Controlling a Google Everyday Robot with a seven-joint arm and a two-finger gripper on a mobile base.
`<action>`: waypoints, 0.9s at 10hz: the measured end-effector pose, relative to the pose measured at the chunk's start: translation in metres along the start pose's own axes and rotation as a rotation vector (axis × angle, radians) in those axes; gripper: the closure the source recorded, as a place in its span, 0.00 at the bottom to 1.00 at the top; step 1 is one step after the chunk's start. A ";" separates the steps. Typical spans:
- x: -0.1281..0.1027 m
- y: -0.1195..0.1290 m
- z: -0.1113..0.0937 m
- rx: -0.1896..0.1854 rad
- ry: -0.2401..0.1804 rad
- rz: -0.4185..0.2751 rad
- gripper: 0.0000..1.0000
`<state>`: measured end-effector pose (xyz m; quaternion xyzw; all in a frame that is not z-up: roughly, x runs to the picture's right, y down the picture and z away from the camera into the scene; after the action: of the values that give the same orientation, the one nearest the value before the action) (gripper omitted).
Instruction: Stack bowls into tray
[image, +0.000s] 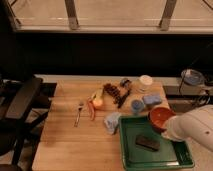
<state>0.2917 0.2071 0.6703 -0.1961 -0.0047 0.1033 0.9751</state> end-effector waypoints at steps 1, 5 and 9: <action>0.004 -0.001 0.003 0.006 0.006 0.005 0.87; 0.022 0.003 0.014 0.014 0.011 0.035 0.48; 0.025 0.007 0.026 0.009 -0.007 0.050 0.28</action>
<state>0.3139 0.2285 0.6912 -0.1913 -0.0027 0.1285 0.9731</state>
